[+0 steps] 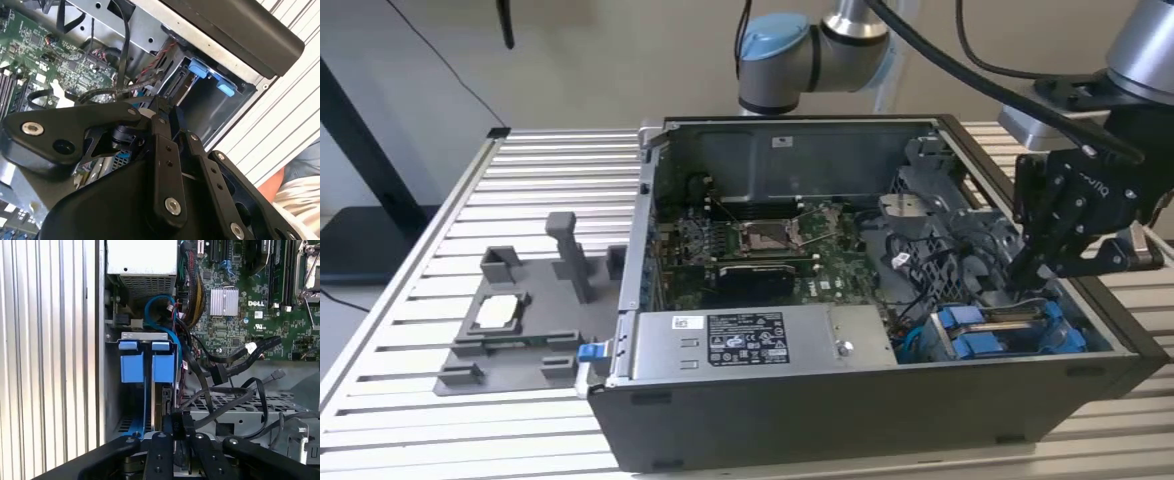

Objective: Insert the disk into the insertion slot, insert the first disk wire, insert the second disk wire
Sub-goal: 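Insert the first disk wire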

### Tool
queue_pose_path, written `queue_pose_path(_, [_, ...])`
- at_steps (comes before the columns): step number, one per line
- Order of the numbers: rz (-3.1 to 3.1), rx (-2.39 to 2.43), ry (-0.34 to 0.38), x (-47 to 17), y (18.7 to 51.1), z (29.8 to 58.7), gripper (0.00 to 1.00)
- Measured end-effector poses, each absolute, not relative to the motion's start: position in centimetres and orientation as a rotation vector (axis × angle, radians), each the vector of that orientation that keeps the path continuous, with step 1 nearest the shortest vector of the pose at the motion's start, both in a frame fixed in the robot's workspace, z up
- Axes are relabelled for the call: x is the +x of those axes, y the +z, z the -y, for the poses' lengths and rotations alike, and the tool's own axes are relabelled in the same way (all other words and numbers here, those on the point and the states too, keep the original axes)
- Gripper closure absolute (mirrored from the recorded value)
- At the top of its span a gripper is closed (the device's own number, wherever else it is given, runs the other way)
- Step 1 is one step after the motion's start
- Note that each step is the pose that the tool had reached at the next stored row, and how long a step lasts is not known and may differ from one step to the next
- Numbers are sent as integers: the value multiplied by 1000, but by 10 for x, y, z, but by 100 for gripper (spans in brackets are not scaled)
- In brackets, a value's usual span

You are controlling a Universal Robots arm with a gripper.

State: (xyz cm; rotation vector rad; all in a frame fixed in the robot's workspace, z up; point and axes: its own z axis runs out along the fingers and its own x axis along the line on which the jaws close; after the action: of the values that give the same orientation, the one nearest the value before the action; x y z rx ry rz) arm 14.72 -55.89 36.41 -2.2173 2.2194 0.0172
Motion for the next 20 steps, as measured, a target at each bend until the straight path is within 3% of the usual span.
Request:
queue_pose_path(6, [-2245,-2243,77,164,361,559,81])
queue_pose_path(20, [-2260,-2252,119,180,350,561,81])
